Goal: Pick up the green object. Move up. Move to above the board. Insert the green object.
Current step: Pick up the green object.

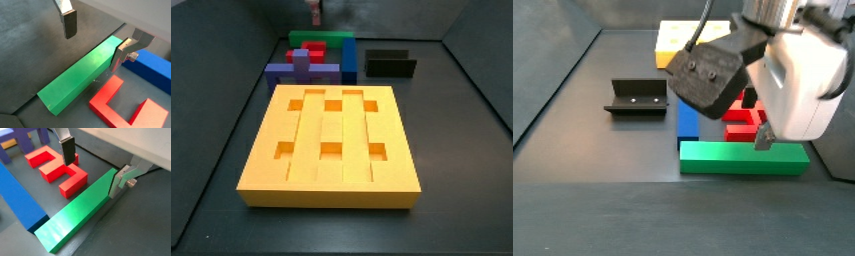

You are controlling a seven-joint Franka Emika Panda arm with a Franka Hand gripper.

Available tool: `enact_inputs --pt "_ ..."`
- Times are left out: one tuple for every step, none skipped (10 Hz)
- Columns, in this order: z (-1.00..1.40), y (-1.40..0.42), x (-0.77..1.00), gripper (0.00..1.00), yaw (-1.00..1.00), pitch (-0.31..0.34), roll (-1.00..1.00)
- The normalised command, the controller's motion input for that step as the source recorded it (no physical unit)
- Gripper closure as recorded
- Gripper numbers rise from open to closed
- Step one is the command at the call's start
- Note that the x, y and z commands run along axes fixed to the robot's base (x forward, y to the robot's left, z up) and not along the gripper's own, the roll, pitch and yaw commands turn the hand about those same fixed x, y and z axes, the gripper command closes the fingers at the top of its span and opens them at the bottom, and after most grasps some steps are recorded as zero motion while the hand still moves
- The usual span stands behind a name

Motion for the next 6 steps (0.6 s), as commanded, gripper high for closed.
enact_inputs --pt "-0.64 0.03 0.00 0.00 0.00 -0.147 -0.12" --pt "-0.57 0.13 0.00 0.00 -0.03 -0.203 -0.21" --pt "-0.47 0.21 -0.06 0.00 0.00 -0.251 -0.25" --pt "-0.41 0.25 -0.10 0.00 0.00 -0.274 -0.27" --pt "-0.40 0.23 -0.10 0.00 0.00 -0.286 -0.27" --pt "-0.45 0.06 -0.05 0.00 -0.03 -0.276 -0.24"
